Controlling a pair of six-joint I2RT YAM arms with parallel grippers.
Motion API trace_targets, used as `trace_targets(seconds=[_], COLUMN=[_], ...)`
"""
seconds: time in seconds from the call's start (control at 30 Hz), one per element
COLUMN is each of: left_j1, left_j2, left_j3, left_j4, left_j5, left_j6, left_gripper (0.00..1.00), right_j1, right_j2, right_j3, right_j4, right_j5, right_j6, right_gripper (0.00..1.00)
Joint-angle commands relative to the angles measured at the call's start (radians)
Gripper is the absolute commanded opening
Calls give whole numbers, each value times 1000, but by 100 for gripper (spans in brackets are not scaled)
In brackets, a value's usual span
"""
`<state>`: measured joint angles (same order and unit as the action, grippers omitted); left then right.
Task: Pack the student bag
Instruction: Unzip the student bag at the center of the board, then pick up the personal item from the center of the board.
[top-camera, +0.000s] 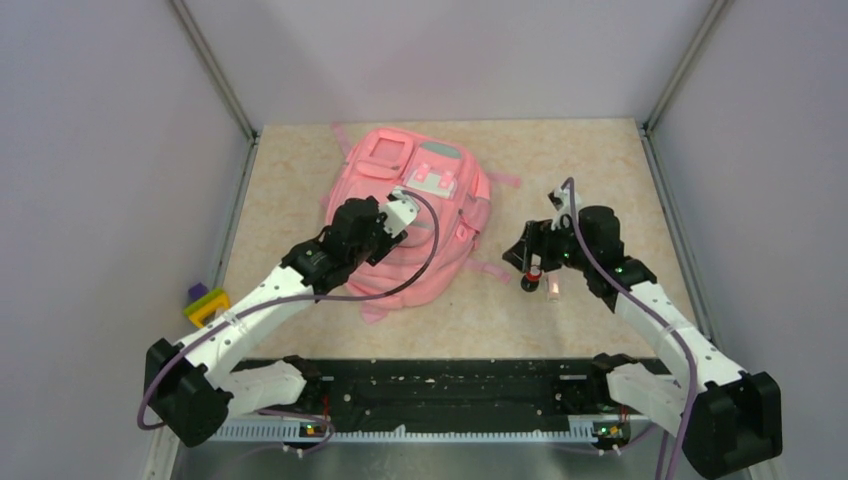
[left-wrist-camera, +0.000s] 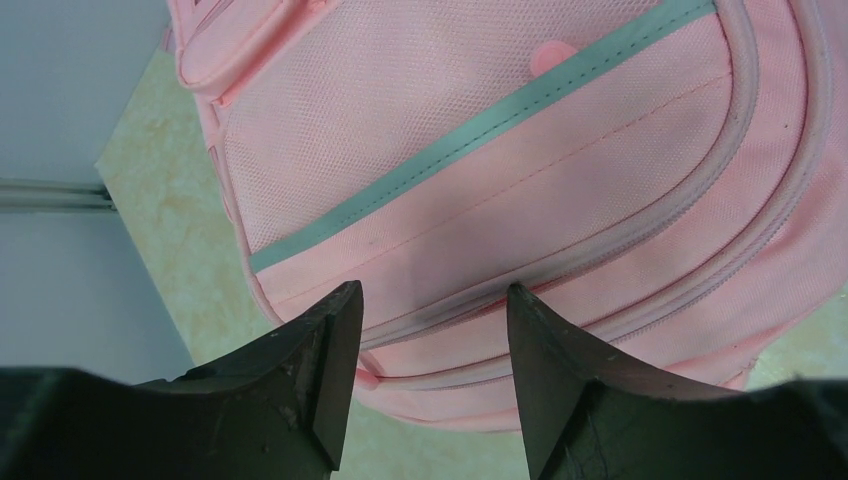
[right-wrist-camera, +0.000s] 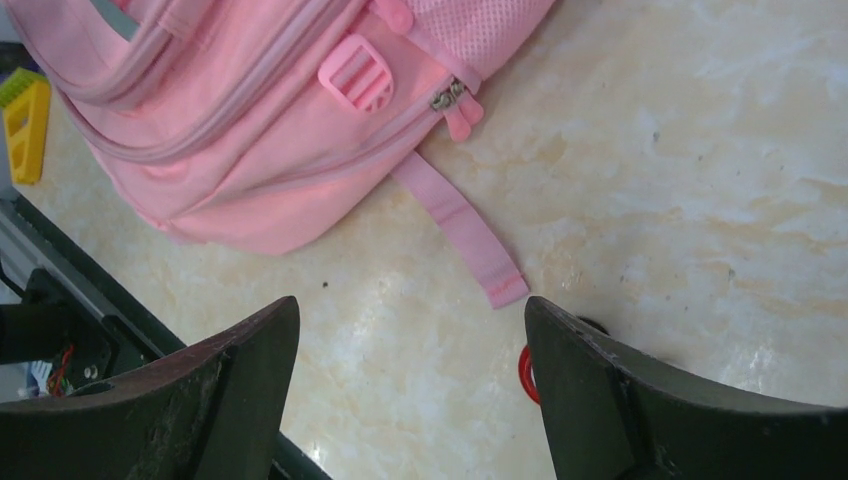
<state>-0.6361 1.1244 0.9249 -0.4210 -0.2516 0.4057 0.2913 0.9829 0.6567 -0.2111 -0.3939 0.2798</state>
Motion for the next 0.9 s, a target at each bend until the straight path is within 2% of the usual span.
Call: trace_targets(seconds=[0.0,0.17,0.4,0.57,0.87], left_j1=[-3,-3,-3,-3,-5], left_j2=[9,21,60,90,98], left_j3=[6,-7,-8,-13,-44], left_j4=[106,104,171,179,132], left_j5=[-72,-17,-57,6,58], left_j6=[20,5,4,9,12], left_gripper=[59,59,60,62,65], right_j1=[-2,-3,-3,-1,48], right_j2=[-43,-90,-127,-113,-34], right_j3=[-28,-53,-64,-72,-107], right_j4=[-40,-93,-151,-156,-99], right_j5=[-5,23,184,299,358], right_j6=[-17,-11,46,71,76], right_gripper=[81,81,79,79,79])
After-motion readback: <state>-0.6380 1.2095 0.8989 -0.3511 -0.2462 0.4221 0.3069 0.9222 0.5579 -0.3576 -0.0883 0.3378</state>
